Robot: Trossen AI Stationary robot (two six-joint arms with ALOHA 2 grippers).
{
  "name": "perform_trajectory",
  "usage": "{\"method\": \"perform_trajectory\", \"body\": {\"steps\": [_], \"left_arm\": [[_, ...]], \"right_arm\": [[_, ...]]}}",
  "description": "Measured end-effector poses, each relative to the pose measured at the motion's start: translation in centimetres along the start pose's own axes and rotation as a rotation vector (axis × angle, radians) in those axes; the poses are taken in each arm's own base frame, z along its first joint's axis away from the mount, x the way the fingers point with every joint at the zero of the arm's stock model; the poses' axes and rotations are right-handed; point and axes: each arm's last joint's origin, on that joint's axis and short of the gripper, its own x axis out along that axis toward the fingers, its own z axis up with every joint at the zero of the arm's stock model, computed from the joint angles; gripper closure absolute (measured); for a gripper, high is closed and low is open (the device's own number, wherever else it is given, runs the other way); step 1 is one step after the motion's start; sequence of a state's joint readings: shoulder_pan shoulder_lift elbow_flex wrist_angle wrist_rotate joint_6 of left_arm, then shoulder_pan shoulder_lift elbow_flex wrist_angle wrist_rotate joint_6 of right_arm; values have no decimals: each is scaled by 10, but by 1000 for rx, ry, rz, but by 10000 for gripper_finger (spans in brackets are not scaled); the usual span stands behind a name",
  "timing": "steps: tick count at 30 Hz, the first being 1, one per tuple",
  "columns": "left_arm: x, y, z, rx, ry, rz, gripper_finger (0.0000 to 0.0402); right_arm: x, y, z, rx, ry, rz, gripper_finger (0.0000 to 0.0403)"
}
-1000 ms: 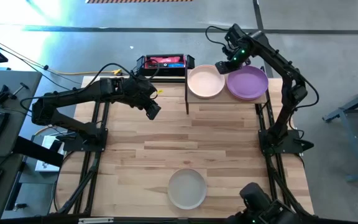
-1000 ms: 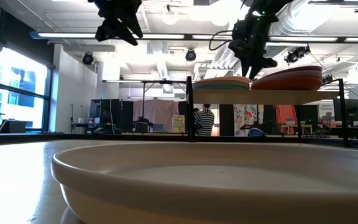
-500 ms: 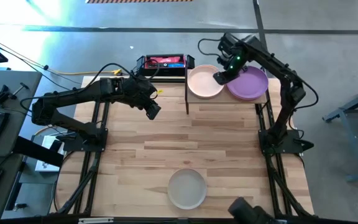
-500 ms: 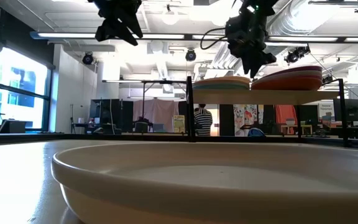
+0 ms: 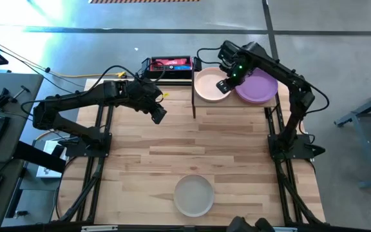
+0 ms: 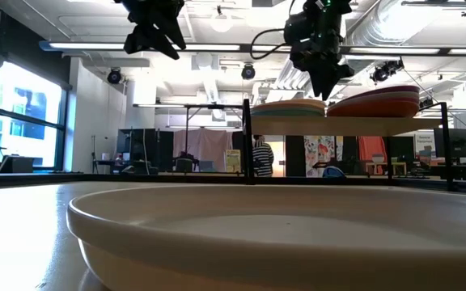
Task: Place and stack plates onto a shelf
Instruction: Stack the gray plate on top of the beige plate on the shelf
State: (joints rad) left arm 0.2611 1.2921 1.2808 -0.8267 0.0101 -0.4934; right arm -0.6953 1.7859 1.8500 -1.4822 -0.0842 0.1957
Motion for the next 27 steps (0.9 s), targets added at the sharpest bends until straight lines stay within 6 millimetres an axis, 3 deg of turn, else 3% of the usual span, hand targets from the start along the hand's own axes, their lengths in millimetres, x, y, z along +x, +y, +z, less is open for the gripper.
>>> {"method": "perform_trajectory", "body": {"steps": [27], "left_arm": [[0,0,0,0,0,-1,284]], "right_arm": [[2,27,-7,13,14,7,290]]}}
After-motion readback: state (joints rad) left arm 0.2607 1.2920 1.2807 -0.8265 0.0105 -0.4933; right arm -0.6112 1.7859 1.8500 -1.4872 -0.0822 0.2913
